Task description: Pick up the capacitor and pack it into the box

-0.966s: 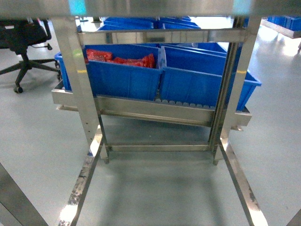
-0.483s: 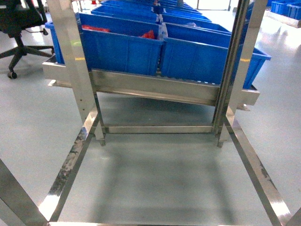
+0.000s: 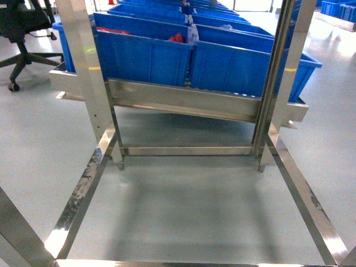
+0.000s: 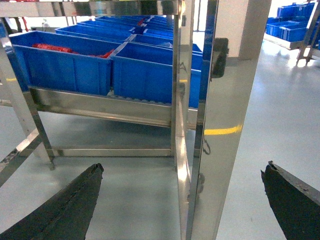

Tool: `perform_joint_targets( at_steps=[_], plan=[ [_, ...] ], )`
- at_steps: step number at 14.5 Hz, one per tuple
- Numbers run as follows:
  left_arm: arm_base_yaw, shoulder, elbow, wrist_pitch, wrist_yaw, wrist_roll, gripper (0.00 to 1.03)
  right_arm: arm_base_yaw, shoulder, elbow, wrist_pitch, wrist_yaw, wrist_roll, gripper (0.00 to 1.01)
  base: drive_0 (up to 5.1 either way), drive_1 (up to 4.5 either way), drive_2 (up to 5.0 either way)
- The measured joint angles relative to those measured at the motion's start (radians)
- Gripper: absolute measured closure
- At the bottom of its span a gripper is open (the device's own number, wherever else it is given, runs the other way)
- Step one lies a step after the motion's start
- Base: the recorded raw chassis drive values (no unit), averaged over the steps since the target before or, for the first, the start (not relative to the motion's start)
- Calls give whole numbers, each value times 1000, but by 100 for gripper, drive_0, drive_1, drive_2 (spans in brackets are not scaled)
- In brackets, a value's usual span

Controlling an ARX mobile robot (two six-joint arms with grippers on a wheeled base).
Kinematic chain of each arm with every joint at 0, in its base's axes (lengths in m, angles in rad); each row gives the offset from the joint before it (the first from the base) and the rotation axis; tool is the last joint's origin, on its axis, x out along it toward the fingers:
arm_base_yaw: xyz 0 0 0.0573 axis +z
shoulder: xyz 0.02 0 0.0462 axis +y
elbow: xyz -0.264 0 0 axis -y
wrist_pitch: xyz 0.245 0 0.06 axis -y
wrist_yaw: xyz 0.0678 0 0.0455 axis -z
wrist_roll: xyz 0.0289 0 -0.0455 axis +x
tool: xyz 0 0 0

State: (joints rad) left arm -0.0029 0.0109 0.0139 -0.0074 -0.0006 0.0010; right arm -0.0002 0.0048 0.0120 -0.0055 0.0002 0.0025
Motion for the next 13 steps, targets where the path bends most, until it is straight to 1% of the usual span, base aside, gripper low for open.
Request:
perform_joint_targets(
  at_steps=[4,13],
  plan=[
    [0,0,0,0,0,0,59,0,0,0,0,0,0,3,0,0,0],
    [0,0,0,0,0,0,59,0,0,0,0,0,0,3,-495,251,251]
  ],
)
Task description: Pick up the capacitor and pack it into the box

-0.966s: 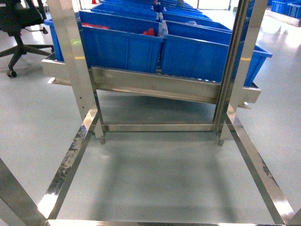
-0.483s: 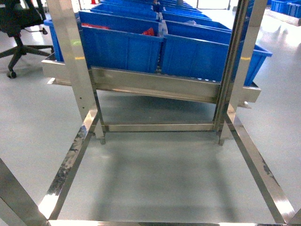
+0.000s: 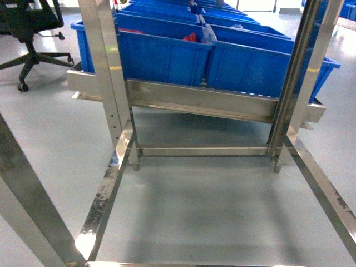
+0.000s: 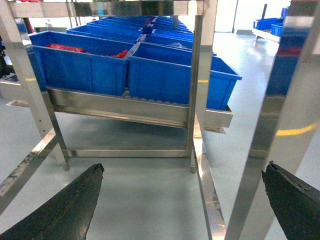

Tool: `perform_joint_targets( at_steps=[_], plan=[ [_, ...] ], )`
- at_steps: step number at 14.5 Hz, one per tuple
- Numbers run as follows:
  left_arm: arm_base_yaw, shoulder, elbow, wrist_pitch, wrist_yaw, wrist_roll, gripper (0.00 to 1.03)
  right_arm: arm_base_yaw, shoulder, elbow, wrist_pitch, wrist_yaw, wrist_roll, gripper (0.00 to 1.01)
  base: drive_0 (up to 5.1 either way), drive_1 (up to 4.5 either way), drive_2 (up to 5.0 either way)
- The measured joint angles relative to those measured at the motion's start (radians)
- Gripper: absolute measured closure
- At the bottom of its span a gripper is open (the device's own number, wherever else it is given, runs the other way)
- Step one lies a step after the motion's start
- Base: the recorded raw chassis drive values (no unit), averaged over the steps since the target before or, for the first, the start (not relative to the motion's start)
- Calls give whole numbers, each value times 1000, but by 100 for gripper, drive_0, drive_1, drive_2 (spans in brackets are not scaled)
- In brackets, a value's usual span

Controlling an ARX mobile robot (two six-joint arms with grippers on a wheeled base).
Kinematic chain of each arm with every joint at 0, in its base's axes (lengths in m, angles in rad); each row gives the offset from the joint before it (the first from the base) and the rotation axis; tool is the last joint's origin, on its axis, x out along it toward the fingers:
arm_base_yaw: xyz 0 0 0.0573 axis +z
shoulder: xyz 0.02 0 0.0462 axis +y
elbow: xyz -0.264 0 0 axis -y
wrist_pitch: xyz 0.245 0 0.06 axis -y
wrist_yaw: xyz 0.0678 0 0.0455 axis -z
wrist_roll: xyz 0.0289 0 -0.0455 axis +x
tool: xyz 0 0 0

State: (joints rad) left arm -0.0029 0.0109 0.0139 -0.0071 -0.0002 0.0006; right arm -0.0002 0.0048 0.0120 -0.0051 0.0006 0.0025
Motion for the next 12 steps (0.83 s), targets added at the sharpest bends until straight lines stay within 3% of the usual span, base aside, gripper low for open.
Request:
perform_joint_targets(
  at_steps=[12],
  plan=[
    [0,0,0,0,-2,0,59,0,0,0,3,0,0,3,-499,246,246]
  ],
)
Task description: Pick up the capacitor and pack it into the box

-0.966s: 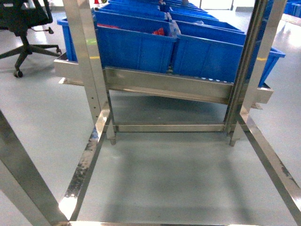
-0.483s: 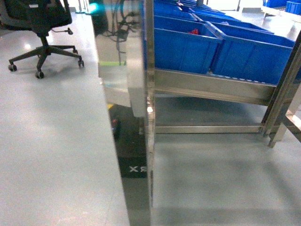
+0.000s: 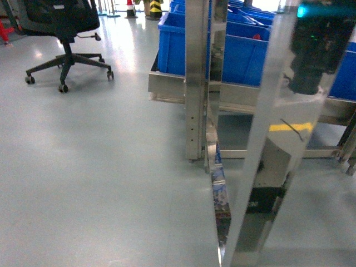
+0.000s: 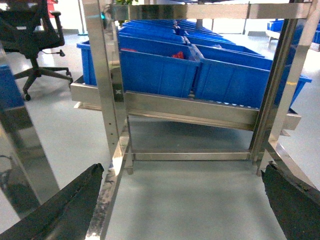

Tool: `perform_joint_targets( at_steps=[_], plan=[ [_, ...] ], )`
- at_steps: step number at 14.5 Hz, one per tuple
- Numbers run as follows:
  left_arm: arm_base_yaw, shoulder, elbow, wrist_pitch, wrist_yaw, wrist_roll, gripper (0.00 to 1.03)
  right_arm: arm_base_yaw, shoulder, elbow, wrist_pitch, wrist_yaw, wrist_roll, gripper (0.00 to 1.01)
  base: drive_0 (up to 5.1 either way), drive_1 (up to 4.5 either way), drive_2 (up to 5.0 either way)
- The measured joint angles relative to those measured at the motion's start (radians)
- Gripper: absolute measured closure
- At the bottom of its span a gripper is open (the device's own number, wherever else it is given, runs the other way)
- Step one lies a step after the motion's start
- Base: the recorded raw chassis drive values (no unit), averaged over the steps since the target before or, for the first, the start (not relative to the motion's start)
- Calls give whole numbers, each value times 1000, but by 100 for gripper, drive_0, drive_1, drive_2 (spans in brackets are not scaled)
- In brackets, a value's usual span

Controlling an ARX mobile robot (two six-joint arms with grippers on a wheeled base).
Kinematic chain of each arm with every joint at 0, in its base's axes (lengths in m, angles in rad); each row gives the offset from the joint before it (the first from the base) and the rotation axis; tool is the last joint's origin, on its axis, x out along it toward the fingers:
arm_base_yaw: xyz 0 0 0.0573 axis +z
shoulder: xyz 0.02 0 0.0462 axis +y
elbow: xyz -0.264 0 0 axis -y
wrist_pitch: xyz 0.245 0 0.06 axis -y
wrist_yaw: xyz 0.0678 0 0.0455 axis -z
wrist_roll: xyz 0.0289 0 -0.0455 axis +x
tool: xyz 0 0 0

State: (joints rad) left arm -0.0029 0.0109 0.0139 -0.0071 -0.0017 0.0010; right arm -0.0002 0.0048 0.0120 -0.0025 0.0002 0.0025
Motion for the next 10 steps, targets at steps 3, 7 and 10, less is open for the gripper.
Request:
perform_joint_targets(
  at_steps=[3,7,10],
  plan=[
    [0,0,0,0,0,0,59,0,0,0,0,0,0,3,-500,245,245],
    [0,0,0,-1,-1,0,59,0,1,0,-2,0,0,3,-500,245,245],
    [0,0,0,0,2,0,59,0,0,0,-4,0,0,3,-496,250,250]
  ],
)
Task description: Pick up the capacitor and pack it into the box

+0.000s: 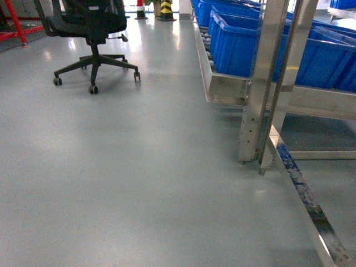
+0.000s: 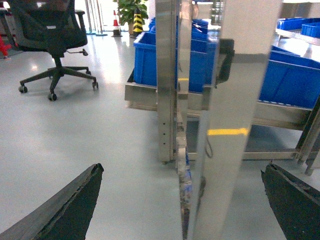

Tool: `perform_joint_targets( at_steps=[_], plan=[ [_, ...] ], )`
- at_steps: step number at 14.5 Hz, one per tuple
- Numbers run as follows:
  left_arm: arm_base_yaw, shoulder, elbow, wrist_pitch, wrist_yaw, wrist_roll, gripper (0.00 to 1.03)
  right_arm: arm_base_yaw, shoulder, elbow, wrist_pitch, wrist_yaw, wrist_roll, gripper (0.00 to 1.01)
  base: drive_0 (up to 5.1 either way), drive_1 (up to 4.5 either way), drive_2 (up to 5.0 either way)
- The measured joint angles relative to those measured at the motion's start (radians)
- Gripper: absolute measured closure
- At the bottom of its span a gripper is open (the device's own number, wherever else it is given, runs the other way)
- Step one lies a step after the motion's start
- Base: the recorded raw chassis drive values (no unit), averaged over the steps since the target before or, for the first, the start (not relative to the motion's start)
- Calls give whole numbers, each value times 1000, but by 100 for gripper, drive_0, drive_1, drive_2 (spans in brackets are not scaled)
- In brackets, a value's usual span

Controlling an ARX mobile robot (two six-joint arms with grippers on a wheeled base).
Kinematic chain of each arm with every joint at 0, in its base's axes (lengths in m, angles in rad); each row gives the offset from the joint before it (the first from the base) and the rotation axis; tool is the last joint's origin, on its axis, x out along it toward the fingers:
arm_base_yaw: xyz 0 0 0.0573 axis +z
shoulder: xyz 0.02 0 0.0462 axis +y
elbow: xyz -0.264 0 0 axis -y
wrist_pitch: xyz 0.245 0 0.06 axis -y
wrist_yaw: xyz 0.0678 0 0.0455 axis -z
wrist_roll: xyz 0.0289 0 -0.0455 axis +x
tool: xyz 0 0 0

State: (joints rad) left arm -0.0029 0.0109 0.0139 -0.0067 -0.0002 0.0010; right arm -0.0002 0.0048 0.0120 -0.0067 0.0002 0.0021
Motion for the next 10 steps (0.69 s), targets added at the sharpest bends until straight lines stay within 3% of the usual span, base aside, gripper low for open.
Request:
perform_joint_targets(
  at_steps=[10],
  plan=[
    [0,0,0,1,-3,0,59,0,0,0,8,0,0,3,-497,244,244]
  ],
)
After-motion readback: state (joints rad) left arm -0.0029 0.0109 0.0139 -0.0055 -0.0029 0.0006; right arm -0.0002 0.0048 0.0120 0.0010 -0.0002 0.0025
